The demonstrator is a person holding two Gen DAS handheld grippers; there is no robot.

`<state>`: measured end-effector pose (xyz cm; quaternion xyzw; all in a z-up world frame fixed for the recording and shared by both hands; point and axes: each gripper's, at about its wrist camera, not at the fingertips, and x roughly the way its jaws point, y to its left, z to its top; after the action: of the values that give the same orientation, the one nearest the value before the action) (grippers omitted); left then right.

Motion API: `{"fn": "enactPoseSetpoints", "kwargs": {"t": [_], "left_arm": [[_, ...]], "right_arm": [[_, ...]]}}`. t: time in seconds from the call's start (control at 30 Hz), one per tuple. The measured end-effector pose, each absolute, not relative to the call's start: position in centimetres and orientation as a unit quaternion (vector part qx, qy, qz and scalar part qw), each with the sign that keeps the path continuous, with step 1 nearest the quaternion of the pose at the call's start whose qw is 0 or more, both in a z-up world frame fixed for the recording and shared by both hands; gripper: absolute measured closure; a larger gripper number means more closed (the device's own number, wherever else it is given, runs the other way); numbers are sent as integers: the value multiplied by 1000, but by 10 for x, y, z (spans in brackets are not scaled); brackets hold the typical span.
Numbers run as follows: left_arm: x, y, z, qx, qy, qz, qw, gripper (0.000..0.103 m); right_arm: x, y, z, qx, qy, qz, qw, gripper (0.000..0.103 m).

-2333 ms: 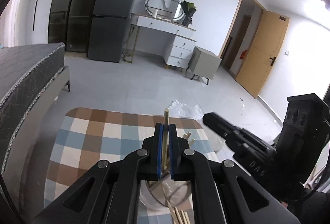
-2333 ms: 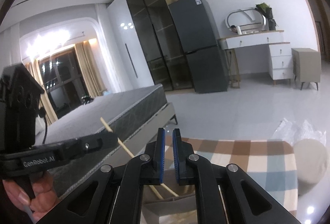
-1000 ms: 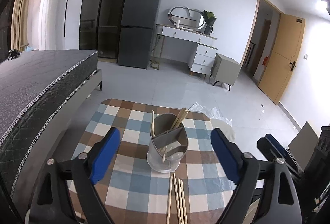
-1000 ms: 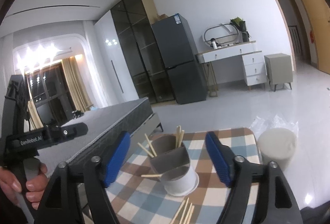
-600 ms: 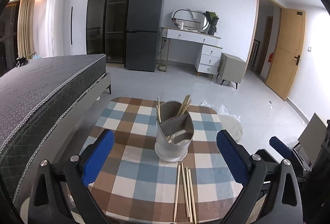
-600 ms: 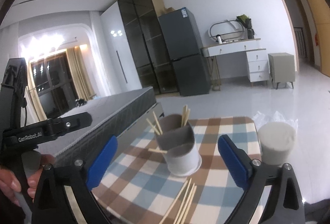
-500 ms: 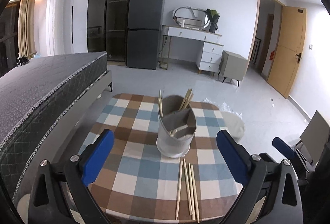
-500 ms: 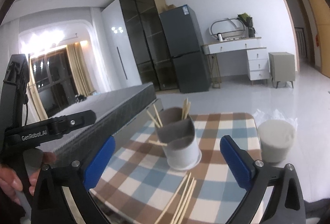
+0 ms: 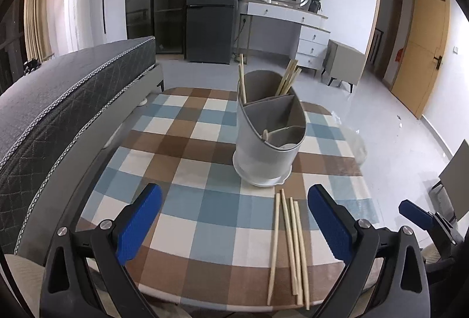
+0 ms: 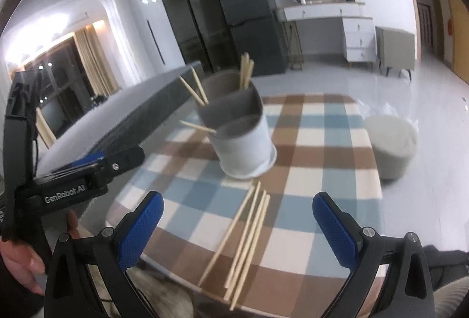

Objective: Organize utensils
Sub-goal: 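Lower both open tools onto the loose chopsticks beside the holder, then close the right tool on one wooden chopstick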

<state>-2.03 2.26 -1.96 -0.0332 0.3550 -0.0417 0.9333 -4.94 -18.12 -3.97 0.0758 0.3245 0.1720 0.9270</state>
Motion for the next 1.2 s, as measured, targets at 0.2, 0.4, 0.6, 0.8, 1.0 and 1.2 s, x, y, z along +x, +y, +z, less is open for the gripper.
{"fn": "enactPoseSetpoints", "kwargs": {"t": [0.2,0.4,0.6,0.8,1.0,1.2], "left_arm": [[-3,30,-45,-40,391,-37,919,6],[15,36,-60,-50,424,-21,904,6],[28,47,-73,-56,455,-1,889,6],[35,60,-81,-90,479,3,873,6],[38,67,-82,-109,487,7,867,6],[37,69,-78,-120,485,-2,866,6]], "right_arm": [[-26,-188,-70,95,385,158,904,18],[4,-190,-106,105,462,144,869,39],[36,-178,-133,78,520,145,838,60],[64,-150,-145,11,550,164,819,71],[69,-136,-151,-55,571,155,804,82],[67,-123,-148,-118,588,151,786,86]]}}
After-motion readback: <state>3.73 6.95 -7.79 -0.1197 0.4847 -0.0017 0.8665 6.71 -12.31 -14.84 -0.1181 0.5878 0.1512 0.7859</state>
